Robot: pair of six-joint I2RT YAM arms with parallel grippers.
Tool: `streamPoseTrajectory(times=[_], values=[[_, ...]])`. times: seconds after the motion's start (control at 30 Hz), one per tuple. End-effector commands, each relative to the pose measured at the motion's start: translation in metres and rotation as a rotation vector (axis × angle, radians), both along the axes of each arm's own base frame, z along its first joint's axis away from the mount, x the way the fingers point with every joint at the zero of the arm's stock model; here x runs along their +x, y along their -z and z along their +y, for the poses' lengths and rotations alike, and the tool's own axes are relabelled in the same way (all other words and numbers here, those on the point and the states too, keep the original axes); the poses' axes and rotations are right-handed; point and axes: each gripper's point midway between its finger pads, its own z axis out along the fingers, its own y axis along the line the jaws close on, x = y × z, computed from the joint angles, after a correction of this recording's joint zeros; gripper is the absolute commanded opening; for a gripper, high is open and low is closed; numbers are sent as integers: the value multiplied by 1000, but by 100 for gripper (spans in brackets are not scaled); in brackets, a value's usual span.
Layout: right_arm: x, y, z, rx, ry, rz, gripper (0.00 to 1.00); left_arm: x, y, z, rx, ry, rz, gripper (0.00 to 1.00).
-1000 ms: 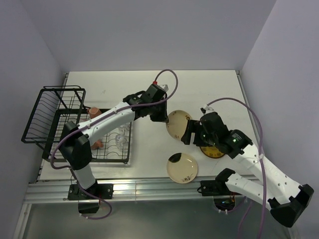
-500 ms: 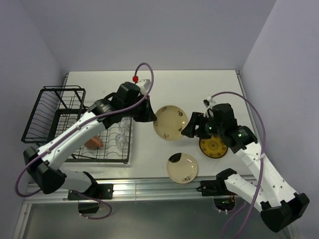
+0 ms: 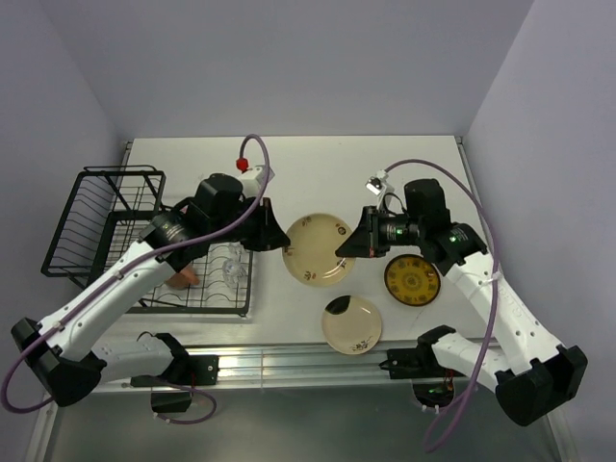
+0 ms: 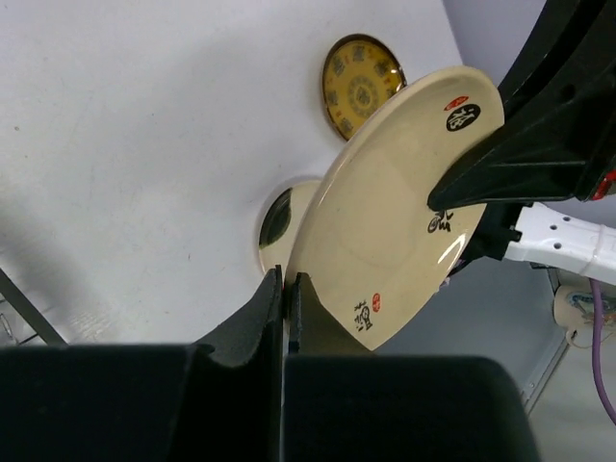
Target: Load the mixed dishes into the dish rack
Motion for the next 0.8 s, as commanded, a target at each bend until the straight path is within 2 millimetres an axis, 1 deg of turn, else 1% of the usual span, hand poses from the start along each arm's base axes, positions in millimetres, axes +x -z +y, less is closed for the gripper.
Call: streamPoseTrajectory(times=[0.0, 0.03, 0.07, 0.1, 0.13, 0.17, 0.2, 0.23, 0.27, 0.3, 0.33, 0.37, 0.4, 0.43, 0.47, 0.5, 0.53, 0.57, 0.6, 0.63, 0.67, 0.7, 0.73, 0.77], values=[[-1, -59, 13, 76, -107, -195, 0, -5, -44, 0, -120, -1, -87, 0], [-5, -63, 16, 68, -128, -219, 0, -5, -51, 5, -129, -23, -98, 0], [1, -72, 16, 46, -98, -250, 0, -4, -55, 8, -134, -44, -103, 0], [4, -75, 16, 32, -87, -268, 0, -2, -63, 14, -137, -75, -112, 0], [4, -79, 18, 19, -90, -293, 0, 4, -72, 24, -141, -144, -134, 24], [13, -88, 18, -4, -50, -325, 0, 7, -80, 31, -143, -193, -149, 39], [18, -93, 18, -13, -31, -346, 0, 9, -100, 40, -165, -242, -184, 52], [25, -100, 21, -24, -15, -376, 0, 13, -112, 56, -165, -323, -213, 89], [33, -106, 23, -30, 11, -404, 0, 13, -126, 66, -185, -363, -244, 99], [46, -108, 22, -56, 69, -431, 0, 11, -148, 76, -225, -406, -285, 99], [56, -108, 27, -69, 85, -437, 0, 9, -170, 95, -279, -484, -334, 99], [60, -123, 36, -47, 85, -490, 0, 4, -189, 106, -331, -518, -372, 99], [71, -127, 40, -66, 127, -519, 0, 0, -203, 113, -374, -536, -400, 99], [84, -121, 50, -97, 132, -530, 0, -11, -221, 126, -439, -547, -438, 99], [83, -140, 66, -72, 122, -589, 0, -18, -242, 130, -514, -541, -483, 99], [95, -143, 72, -102, 156, -627, 0, -24, -252, 132, -559, -526, -507, 99], [108, -149, 89, -111, 158, -648, 0, -39, -266, 141, -624, -507, -541, 99], [106, -154, 107, -102, 136, -676, 0, -47, -280, 141, -695, -479, -573, 99], [109, -158, 119, -101, 132, -695, 0, -52, -285, 144, -735, -474, -584, 99], [122, -145, 135, -141, 131, -702, 0, -66, -296, 155, -806, -468, -598, 99], [125, -166, 146, -109, 137, -745, 0, -71, -303, 155, -859, -450, -621, 99], [122, -168, 161, -110, 114, -770, 0, -84, -311, 164, -914, -431, -644, 99], [131, -175, 178, -106, 115, -791, 0, -90, -314, 166, -943, -417, -655, 99], [131, -176, 188, -110, 102, -805, 0, -92, -313, 165, -958, -405, -656, 99]])
